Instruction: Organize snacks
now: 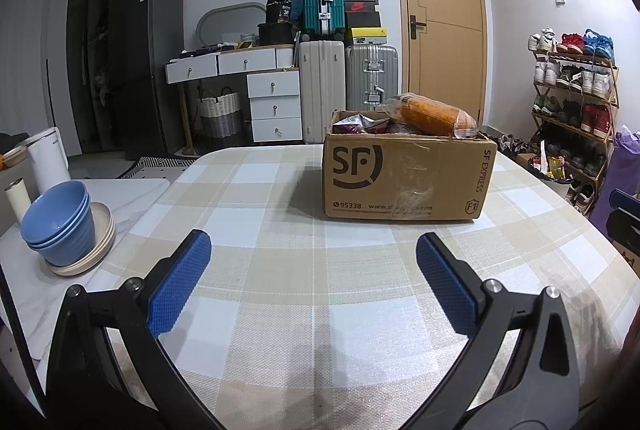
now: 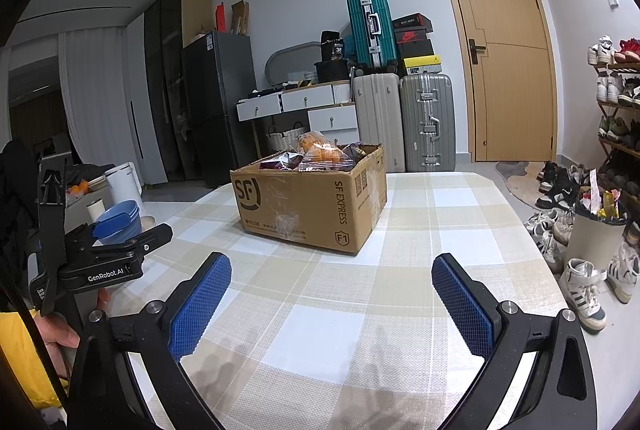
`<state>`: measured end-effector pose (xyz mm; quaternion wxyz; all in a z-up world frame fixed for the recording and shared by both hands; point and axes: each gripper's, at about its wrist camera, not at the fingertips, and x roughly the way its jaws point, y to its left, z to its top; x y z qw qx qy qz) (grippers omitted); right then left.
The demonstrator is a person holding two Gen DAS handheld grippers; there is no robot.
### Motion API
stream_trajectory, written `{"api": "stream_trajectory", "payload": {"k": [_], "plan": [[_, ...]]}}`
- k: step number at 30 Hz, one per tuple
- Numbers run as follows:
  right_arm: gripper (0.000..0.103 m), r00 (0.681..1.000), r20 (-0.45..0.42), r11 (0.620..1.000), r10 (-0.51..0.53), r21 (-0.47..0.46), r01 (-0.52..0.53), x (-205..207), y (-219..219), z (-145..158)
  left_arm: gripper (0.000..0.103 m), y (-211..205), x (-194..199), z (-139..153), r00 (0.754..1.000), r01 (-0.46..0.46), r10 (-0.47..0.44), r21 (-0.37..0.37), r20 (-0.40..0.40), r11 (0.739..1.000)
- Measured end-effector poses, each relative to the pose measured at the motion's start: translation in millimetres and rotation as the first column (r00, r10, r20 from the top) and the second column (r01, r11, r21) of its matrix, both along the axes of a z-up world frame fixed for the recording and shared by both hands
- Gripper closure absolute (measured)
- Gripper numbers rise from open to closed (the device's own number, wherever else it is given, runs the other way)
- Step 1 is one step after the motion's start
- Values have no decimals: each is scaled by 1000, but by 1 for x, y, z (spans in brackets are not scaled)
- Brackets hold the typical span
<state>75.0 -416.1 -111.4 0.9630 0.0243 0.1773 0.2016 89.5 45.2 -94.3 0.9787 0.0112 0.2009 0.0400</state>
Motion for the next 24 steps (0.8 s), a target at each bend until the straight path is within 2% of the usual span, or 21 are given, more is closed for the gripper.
{"api": "stream_trajectory", "payload": {"k": [24], "plan": [[1, 1000, -1, 1000, 0, 1, 0, -1, 1, 0, 0, -4, 0, 0, 1000, 21, -21, 14, 6, 1000]]}}
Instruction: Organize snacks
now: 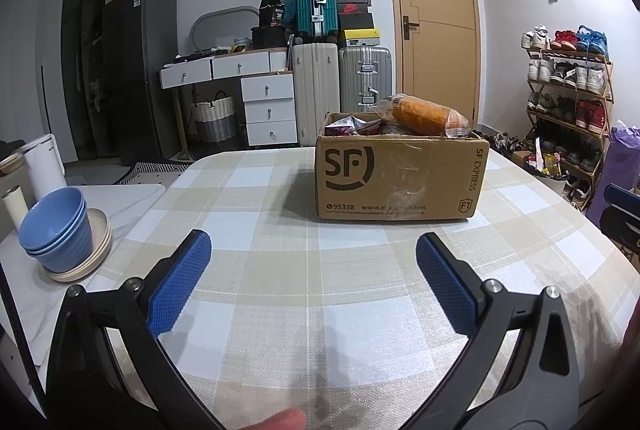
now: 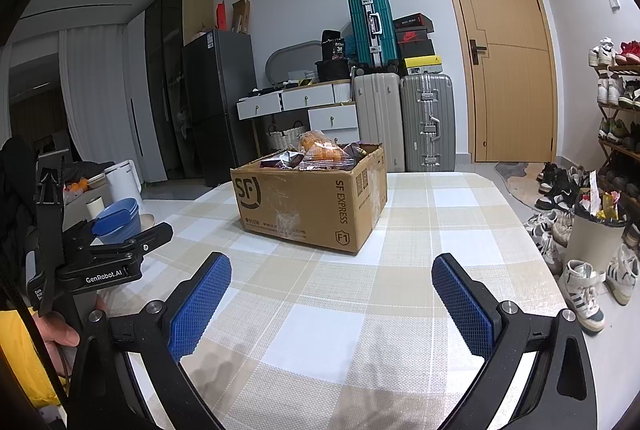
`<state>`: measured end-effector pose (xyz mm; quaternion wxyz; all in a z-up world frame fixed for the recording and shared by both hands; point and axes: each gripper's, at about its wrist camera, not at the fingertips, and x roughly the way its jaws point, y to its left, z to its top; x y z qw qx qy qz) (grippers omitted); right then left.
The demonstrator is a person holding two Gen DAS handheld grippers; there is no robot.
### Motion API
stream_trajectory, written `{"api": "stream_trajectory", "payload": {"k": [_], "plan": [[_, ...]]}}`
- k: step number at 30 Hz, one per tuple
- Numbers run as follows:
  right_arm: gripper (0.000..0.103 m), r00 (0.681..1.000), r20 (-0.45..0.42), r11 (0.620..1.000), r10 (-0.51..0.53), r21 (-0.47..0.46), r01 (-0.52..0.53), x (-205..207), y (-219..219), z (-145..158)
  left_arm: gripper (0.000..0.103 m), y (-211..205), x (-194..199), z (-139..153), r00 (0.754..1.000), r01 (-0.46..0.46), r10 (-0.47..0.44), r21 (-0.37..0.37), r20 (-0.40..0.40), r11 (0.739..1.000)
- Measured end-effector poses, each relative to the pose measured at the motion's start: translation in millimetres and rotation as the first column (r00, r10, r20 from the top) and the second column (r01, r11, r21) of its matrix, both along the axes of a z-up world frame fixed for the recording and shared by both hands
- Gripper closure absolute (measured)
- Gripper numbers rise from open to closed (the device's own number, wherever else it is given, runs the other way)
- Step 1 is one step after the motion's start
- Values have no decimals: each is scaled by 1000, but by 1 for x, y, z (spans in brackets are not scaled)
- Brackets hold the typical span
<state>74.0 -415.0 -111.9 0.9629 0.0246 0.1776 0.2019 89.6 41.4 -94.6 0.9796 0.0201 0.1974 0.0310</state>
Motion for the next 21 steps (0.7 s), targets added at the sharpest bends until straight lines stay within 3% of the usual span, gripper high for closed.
{"api": "stream_trajectory", "payload": {"k": [21], "plan": [[1, 1000, -5, 1000, -2, -2, 2, 1, 0, -1, 0, 4, -4, 2, 1000, -11, 11, -9, 28, 1000]]}}
